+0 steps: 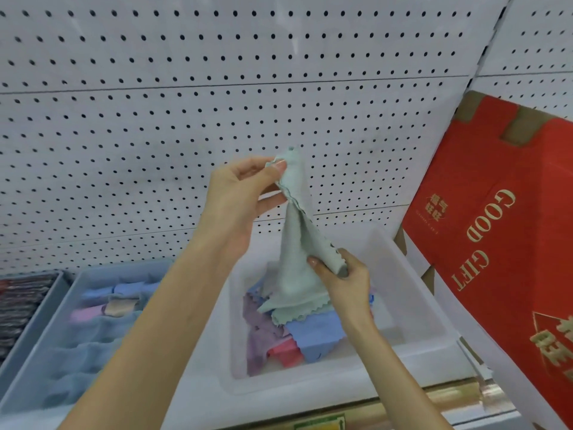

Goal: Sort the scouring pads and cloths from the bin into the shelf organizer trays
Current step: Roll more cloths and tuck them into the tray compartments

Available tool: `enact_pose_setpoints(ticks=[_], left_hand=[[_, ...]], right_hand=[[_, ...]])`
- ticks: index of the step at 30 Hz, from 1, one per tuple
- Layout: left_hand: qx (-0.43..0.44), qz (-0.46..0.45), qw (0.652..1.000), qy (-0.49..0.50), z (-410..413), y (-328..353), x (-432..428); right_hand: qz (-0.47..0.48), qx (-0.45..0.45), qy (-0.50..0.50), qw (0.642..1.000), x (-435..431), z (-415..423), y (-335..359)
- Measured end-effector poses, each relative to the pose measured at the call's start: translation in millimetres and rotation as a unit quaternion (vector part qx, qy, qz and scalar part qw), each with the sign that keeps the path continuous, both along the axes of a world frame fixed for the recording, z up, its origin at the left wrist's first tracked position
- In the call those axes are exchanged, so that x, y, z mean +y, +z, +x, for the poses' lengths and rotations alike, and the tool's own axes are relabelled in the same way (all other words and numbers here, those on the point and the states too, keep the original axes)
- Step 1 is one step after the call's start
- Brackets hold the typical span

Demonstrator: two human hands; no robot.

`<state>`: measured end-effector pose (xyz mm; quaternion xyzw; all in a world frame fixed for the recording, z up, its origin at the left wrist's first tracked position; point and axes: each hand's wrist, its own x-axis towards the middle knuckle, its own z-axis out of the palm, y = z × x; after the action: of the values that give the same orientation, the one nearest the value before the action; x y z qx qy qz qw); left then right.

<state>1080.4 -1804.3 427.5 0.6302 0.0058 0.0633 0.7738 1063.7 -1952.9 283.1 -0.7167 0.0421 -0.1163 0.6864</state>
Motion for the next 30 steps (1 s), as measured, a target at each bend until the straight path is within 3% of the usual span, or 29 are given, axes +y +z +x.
enact_pose_setpoints(ticks=[3,7,11,13,15,17,23,30], left_hand=[[-0.013,0.0,0.998,0.055,3,1,8],[-0.001,-0.013,0.996,0.093,3,-2,11],[0.029,-0.045,0.991,0.122,6,-4,13],[0.037,-0.053,0.988,0.142,8,-5,19],[0.044,-0.042,0.986,0.156,10,-10,23],[0.055,-0.028,0.984,0.165,11,-19,27],[0.074,-0.005,0.986,0.148,22,-44,44],[0.141,-0.124,0.977,0.1,39,-71,50]], right_hand=[[0.131,0.041,-0.028,0.99,-8,0,-15],[0.342,0.057,0.02,0.938,-10,1,-25],[0.434,0.033,0.049,0.899,-11,-1,-32],[0.4,0.028,0.021,0.916,-17,0,-39],[0.266,0.011,-0.012,0.964,-23,-1,-40],[0.17,-0.009,-0.025,0.985,-29,0,-42],[0.124,-0.051,0.073,0.988,-52,-7,-37],[-0.03,-0.139,0.164,0.976,-60,-25,-25]])
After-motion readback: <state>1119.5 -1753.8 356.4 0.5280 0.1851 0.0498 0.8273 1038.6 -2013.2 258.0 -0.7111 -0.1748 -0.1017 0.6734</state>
